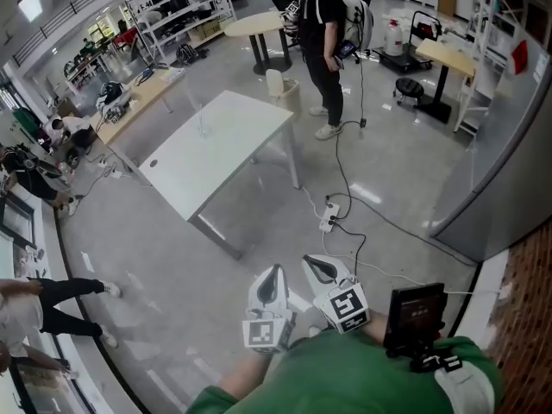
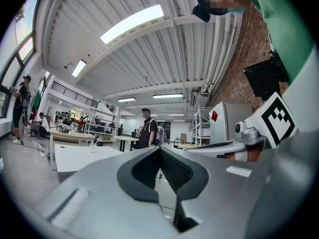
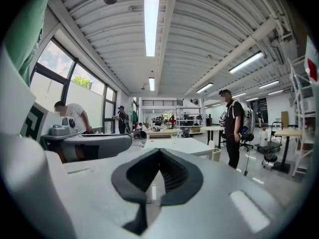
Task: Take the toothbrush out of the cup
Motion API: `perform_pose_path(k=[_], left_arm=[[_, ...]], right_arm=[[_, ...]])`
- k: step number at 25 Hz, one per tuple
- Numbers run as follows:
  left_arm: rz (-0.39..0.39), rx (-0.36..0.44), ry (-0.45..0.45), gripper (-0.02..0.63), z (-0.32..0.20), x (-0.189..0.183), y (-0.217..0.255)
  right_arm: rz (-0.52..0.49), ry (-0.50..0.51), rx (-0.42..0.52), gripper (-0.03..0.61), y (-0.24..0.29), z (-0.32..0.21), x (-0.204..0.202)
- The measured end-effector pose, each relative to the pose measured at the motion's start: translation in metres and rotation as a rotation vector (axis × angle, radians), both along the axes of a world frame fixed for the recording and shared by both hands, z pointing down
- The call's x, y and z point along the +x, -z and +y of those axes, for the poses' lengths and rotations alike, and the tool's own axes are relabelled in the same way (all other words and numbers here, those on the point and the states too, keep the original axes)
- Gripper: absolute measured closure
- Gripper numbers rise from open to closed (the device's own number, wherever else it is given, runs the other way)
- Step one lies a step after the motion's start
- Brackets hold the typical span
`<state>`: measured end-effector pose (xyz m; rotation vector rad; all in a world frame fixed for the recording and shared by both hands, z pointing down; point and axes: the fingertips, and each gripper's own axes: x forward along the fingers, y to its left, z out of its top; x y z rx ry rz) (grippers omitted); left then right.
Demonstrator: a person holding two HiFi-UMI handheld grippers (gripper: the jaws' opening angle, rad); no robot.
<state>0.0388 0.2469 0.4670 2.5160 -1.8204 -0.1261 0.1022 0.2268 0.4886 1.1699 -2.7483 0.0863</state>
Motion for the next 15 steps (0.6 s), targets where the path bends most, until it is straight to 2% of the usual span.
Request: perform_pose_path(k=[5, 8, 12, 15], left_arm=[[0.016, -0.005, 0.026, 0.609, -0.013, -0.012, -0.002], [-0.004, 0.018, 0.044, 0.609, -0.024, -0.023, -0.007], [0.011, 0.001, 0.048, 0.609, -0.019, -0.029, 0.006], [0.016, -0.009, 0.052, 0.609, -0.056, -0.025, -0.001]], right_arm=[[0.008, 0.029, -0.007, 0.575, -0.003, -0.013, -0.015], [0.008, 0.045, -0.011, 0.575, -0.001, -0.022, -0.023], [0.009, 0.058, -0.020, 0.575, 0.009, -0.015, -0.031], [0.008, 0.061, -0.024, 0.575, 0.001, -0.050, -0.027]])
